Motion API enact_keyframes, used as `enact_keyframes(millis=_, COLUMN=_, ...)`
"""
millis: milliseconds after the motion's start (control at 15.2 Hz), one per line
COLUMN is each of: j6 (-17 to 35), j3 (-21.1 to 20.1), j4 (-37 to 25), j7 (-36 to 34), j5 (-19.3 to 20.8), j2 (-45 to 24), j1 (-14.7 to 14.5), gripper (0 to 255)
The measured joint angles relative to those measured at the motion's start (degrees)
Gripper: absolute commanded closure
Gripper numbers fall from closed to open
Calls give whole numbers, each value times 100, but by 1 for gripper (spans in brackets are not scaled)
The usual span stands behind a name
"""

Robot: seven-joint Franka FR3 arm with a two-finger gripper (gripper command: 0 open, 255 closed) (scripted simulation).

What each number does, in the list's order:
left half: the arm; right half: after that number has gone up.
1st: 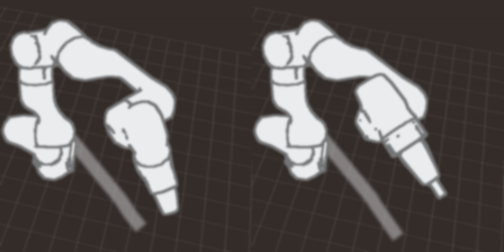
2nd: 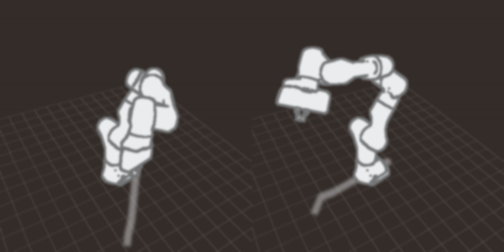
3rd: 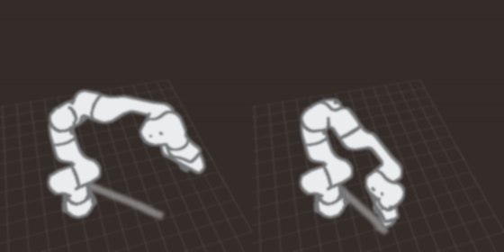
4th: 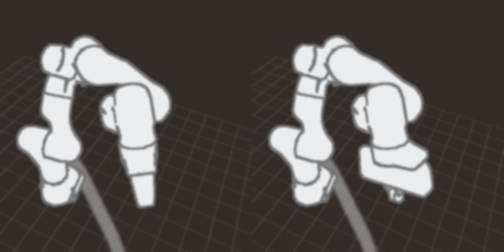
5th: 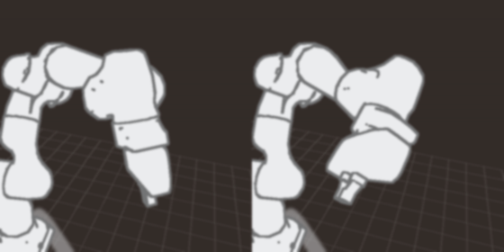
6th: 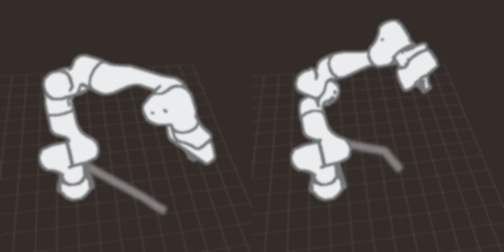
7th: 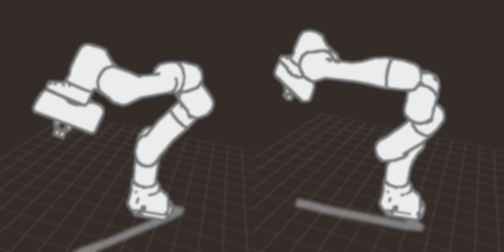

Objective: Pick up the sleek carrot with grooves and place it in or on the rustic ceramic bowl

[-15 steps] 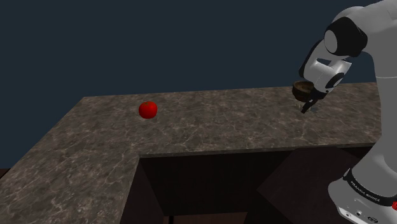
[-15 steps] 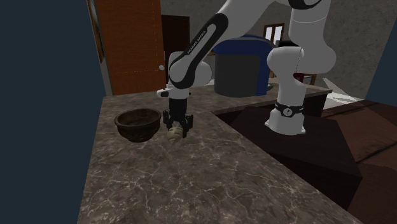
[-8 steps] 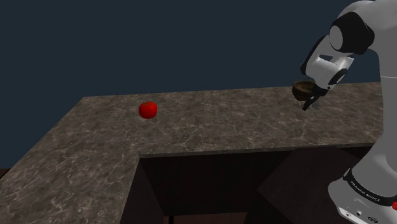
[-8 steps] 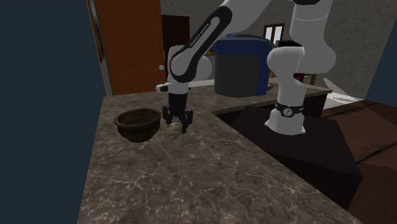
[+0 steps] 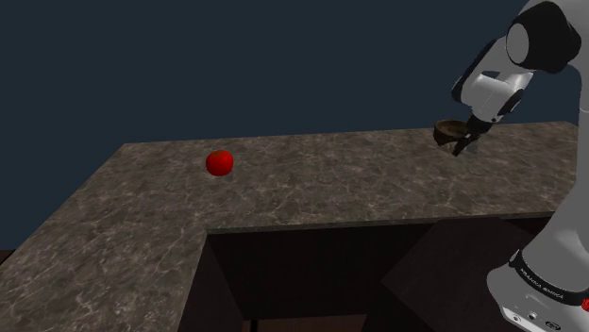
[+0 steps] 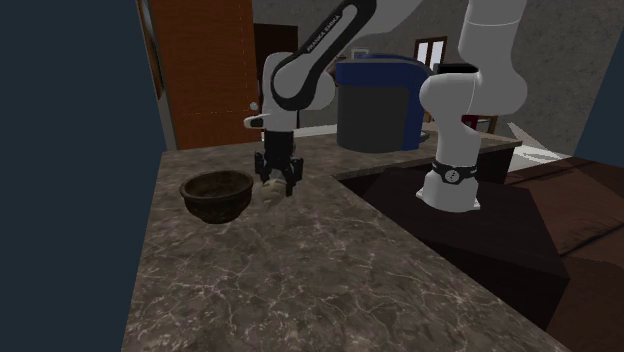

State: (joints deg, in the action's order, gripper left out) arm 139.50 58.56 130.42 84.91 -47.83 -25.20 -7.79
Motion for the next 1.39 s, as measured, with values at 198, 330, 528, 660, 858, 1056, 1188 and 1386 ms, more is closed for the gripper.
enact_keyframes(millis=198, j6=-111, j3=297, j4=4, j7=-219, j5=317, j2=203, j1=-233, gripper=255)
enact_keyframes(millis=330, j6=-164, j3=489, j4=20, j7=-362, j5=514, j2=339, j1=-404, gripper=255)
enact_keyframes(millis=528, j6=-270, j3=799, j4=8, j7=-594, j5=828, j2=539, j1=-674, gripper=255)
enact_keyframes(millis=660, j6=-336, j3=1032, j4=6, j7=-755, j5=1052, j2=687, j1=-883, gripper=255)
enact_keyframes(millis=858, j6=-454, j3=1365, j4=-33, j7=-974, j5=1363, j2=882, j1=-1172, gripper=255)
enact_keyframes(millis=1056, j6=-536, j3=1836, j4=-20, j7=-1245, j5=1748, j2=1152, j1=-1625, gripper=255)
enact_keyframes(millis=1188, j6=-622, j3=2188, j4=-54, j7=-1431, j5=2004, j2=1315, j1=-1961, gripper=255)
enact_keyframes(millis=1386, j6=-768, j3=2153, j4=-225, j7=-1468, j5=2058, j2=1295, j1=-1876, gripper=255)
